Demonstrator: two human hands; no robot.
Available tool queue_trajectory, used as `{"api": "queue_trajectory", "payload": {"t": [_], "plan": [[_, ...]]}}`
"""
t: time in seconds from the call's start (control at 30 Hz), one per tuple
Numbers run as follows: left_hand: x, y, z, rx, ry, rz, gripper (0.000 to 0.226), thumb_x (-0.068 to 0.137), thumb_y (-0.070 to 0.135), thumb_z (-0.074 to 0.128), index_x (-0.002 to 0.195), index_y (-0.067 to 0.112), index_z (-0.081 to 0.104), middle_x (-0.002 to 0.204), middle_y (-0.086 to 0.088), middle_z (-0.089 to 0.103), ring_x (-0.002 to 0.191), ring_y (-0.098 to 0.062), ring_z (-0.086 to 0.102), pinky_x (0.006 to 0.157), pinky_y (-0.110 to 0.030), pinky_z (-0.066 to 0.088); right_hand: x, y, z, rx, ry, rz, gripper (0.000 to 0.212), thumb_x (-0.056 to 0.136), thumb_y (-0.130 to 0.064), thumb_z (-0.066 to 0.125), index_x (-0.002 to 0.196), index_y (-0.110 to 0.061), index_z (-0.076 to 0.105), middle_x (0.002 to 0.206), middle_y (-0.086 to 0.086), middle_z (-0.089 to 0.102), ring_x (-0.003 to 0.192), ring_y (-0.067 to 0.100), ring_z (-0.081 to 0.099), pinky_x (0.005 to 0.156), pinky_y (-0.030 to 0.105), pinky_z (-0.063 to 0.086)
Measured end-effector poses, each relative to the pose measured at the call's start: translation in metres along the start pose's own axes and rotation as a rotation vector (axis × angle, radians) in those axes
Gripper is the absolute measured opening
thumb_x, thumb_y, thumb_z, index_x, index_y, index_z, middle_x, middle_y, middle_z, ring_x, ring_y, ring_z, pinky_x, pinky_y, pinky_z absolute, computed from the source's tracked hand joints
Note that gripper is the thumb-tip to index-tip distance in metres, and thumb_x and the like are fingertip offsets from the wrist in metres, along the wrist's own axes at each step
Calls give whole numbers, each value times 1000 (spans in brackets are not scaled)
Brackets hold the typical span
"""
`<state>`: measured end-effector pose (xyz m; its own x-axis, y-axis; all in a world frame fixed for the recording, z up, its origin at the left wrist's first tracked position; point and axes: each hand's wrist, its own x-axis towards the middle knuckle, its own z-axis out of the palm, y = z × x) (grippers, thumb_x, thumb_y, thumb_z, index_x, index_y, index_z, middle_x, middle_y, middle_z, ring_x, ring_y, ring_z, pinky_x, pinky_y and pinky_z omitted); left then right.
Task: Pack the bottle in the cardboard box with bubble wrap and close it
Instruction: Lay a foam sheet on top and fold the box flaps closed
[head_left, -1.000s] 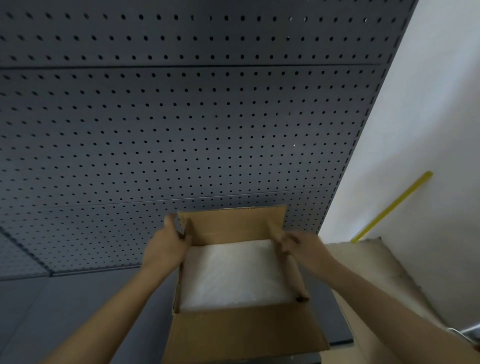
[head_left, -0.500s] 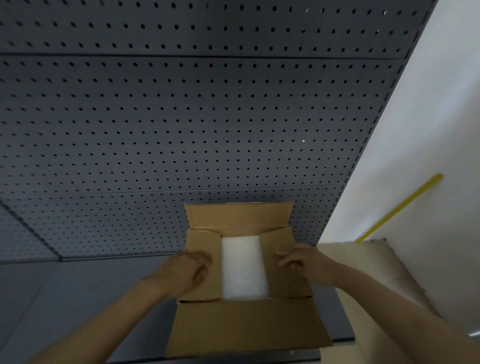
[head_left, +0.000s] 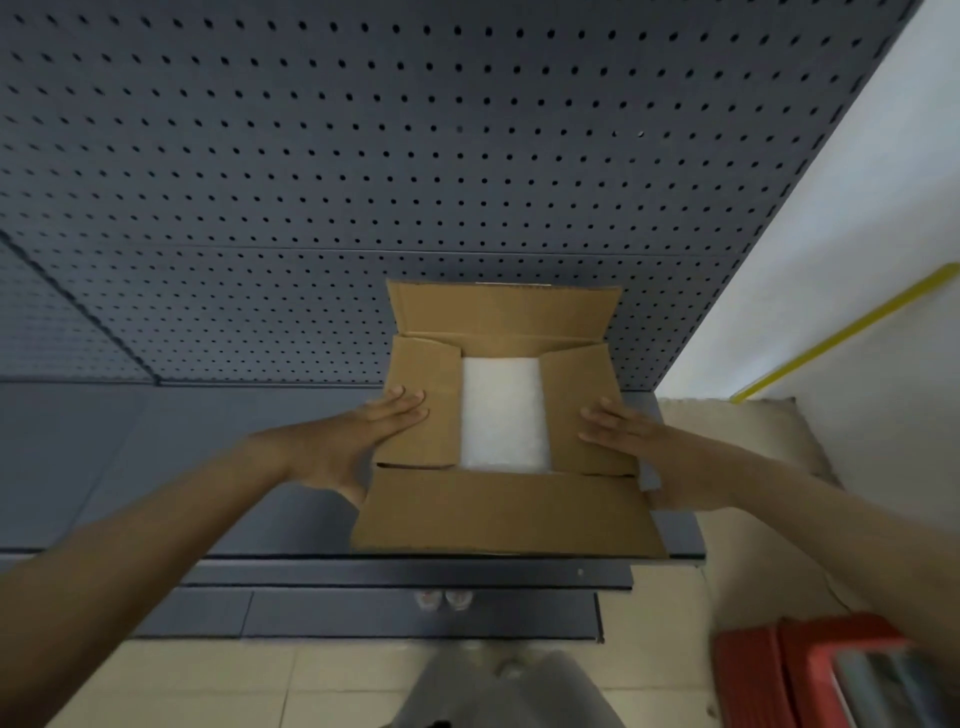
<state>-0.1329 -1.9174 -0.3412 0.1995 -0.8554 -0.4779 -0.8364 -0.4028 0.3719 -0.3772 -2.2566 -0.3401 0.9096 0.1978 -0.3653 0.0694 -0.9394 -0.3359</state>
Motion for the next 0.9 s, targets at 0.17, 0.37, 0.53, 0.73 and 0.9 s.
{"api": "queue_trajectory", "payload": {"t": [0.17,0.37,0.53,0.73,0.9], "plan": [[-3,-1,-5,-97,1,9,112,69,65,68,150,38,-5,154,26,-21,140,1,-27,118,-29,-7,-5,0,-3,-8,73,-8,74,90,-49,52,148,-35,9,157,-18,-4,145,0,-12,119,23,2],[-8,23,-6,-728,220,-105,59,85,69,42,134,38,47,149,14,39,138,2,32,117,-27,27,-10,-11,-5,453,374,193,51,85,-62,46,130,-40,45,128,-19,56,118,-2,53,101,31,48],[17,33,6,-746,671,-167,47,90,53,52,130,28,49,114,7,56,115,-12,53,100,-27,46,23,-14,-4,606,573,235,71,86,-43,60,145,-31,23,141,-1,45,127,17,47,104,42,45],[39,24,19,-156,867,-357,97,74,76,35,151,22,13,156,-13,15,143,-28,16,111,-53,18,41,-3,4,114,608,404,90,82,-58,57,151,-25,9,156,12,16,143,32,18,116,52,21],[52,23,-5,321,782,-204,93,81,50,49,152,28,-6,160,-21,0,147,-32,-6,112,-66,4,45,-7,-13,-102,616,246,100,76,-51,69,145,-36,-2,159,11,-1,146,35,2,116,58,11]]}}
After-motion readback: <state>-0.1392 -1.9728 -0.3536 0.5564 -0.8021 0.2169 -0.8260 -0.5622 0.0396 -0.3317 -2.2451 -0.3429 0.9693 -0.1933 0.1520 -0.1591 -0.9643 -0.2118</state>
